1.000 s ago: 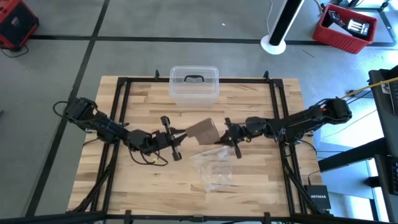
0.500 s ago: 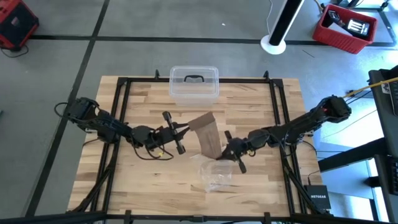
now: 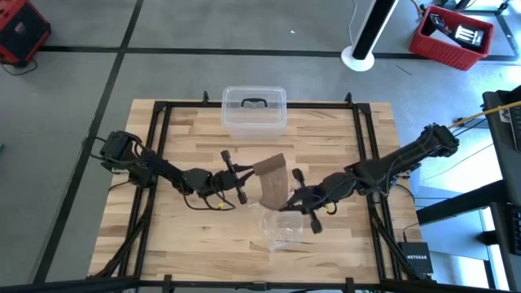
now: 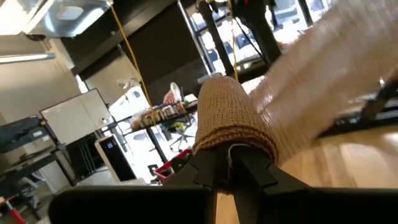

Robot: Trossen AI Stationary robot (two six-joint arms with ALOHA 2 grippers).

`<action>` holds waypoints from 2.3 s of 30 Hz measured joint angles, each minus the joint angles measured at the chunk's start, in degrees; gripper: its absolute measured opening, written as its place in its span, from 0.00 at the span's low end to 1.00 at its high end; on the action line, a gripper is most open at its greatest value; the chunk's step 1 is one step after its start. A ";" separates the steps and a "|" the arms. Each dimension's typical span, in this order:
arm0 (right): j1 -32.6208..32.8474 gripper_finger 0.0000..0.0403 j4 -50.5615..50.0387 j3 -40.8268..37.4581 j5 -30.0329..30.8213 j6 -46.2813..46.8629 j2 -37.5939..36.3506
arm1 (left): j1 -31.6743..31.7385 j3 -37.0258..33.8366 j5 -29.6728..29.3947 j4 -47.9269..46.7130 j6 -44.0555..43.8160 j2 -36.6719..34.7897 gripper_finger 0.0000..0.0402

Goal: Roll bandage
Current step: Roll the brown bandage

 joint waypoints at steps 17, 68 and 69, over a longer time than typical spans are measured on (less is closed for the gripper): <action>-19.32 0.03 -2.06 10.10 -3.30 -2.41 2.79 | -6.16 3.64 0.02 -7.90 11.72 2.25 0.05; -28.89 0.61 -18.75 9.93 -10.36 5.44 14.25 | -11.70 7.43 -7.52 -13.03 17.44 1.98 0.05; -28.87 0.61 -18.92 9.93 -10.34 5.44 14.25 | -11.70 7.43 -7.52 -13.31 17.46 1.98 0.05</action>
